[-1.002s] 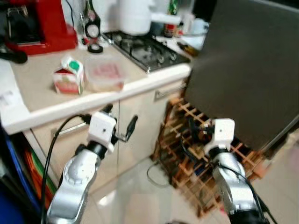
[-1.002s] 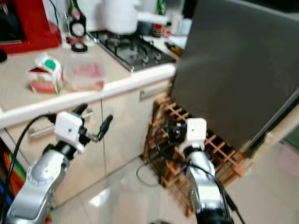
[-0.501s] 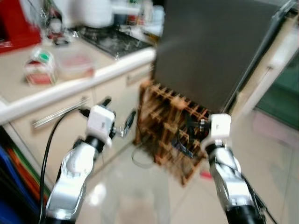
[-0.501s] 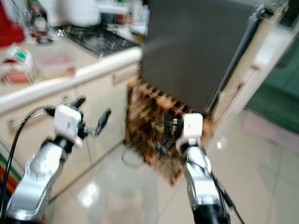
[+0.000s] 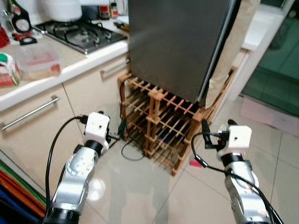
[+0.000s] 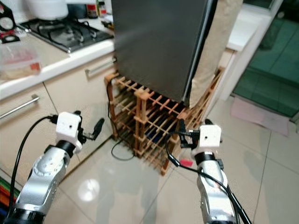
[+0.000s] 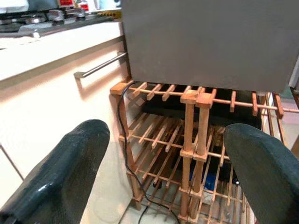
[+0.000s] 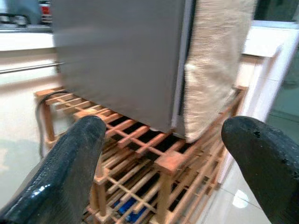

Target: Restocking fridge

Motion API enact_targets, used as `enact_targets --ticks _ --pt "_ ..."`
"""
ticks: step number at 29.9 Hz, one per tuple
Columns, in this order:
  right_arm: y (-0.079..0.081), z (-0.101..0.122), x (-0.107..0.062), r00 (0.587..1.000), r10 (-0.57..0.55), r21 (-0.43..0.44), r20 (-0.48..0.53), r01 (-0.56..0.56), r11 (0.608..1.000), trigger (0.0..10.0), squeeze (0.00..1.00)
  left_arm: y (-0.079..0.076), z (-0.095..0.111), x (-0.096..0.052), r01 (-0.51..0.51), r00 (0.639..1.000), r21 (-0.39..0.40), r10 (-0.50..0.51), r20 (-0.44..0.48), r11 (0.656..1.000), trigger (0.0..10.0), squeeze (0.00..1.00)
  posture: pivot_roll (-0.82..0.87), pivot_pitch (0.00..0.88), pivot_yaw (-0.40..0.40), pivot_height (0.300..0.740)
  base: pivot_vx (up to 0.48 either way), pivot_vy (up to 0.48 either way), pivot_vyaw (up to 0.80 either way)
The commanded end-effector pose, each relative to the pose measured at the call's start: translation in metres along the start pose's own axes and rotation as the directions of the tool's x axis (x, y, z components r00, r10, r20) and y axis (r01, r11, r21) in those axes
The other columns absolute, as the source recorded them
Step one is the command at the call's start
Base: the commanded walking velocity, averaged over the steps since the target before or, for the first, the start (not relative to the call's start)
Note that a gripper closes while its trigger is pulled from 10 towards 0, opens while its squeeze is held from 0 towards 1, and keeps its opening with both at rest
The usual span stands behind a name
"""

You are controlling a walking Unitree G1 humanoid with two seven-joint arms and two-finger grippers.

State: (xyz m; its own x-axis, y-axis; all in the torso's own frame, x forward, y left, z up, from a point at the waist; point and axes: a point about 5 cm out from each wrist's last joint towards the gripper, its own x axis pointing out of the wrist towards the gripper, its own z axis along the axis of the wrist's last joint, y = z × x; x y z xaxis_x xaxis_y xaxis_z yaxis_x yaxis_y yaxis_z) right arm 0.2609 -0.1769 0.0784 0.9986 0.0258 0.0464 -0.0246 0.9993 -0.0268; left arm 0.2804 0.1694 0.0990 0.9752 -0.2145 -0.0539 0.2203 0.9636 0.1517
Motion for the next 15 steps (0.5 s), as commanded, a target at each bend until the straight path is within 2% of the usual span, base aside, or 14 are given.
enact_targets --ticks 1,5,10,14,15 --pt "-0.001 0.008 0.003 0.999 -0.021 -0.007 0.038 0.021 1.0 10.0 0.0 -0.002 0.006 0.004 0.005 0.999 -0.015 -0.004 0.045 1.0 10.0 0.0 0.03 0.0 -0.048 0.74 0.277 -0.386 0.0" --pt "-0.003 0.011 0.009 0.998 -0.045 0.008 0.047 0.045 0.999 10.0 0.0 -0.009 0.013 0.003 0.043 0.994 -0.038 -0.039 0.1 0.998 10.0 0.0 0.03 0.0 -0.048 0.74 0.28 -0.385 0.0" --pt "-0.004 0.011 0.012 0.998 -0.05 -0.004 0.027 0.05 0.999 10.0 0.0 -0.014 0.015 0.001 0.075 0.99 -0.056 -0.067 0.122 0.996 10.0 0.0 0.03 0.0 -0.053 0.74 0.283 -0.385 0.0" --pt "-0.003 0.008 0.012 0.999 -0.036 -0.01 0.019 0.036 0.999 10.0 0.0 -0.019 0.018 -0.002 0.109 0.983 -0.028 -0.104 0.152 0.994 10.0 0.0 0.04 0.0 -0.057 0.74 0.257 -0.403 -0.67" --pt "-0.003 0.008 0.012 0.999 -0.036 -0.01 0.018 0.036 0.999 10.0 0.0 -0.02 0.018 -0.002 0.115 0.982 -0.019 -0.111 0.156 0.993 10.0 0.0 0.04 0.0 -0.057 0.74 0.0 0.0 -0.63"
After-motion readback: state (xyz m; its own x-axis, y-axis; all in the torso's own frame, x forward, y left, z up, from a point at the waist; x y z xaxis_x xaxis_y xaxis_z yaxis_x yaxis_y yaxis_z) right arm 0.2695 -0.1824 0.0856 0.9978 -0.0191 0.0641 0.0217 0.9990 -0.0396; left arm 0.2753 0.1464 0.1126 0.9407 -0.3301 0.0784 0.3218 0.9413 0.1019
